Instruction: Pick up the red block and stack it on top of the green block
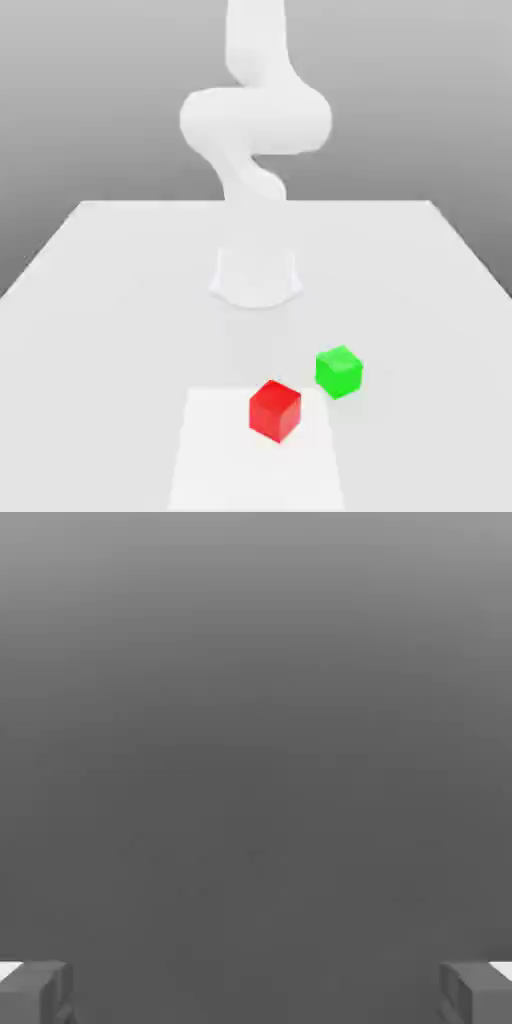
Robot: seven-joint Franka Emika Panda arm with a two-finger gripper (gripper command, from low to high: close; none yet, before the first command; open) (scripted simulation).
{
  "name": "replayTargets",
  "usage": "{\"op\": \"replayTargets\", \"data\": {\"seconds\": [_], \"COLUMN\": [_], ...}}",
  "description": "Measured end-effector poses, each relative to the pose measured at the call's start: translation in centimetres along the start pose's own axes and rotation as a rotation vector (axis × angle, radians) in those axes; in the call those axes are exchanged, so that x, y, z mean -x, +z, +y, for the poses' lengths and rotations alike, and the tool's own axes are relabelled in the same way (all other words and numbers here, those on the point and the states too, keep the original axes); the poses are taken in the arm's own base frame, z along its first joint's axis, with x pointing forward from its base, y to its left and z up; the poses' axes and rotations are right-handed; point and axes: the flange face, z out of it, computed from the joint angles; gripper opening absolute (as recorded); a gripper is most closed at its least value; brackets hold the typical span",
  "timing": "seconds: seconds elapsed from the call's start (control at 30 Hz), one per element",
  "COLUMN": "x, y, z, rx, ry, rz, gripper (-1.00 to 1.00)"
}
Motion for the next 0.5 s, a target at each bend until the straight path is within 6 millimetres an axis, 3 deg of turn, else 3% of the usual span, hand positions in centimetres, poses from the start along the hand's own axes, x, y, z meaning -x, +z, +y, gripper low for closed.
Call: {"op": "replayTargets", "data": {"seconds": [0.23,0.5], "x": [2.2,9.2], "y": [12.5,24.3], "z": [3.5,7.8], "rx": [0.029,0.092], "ry": [-0.145,-0.345], "rz": [-0.219,-0.431], "gripper": [0.0,0.0]}}
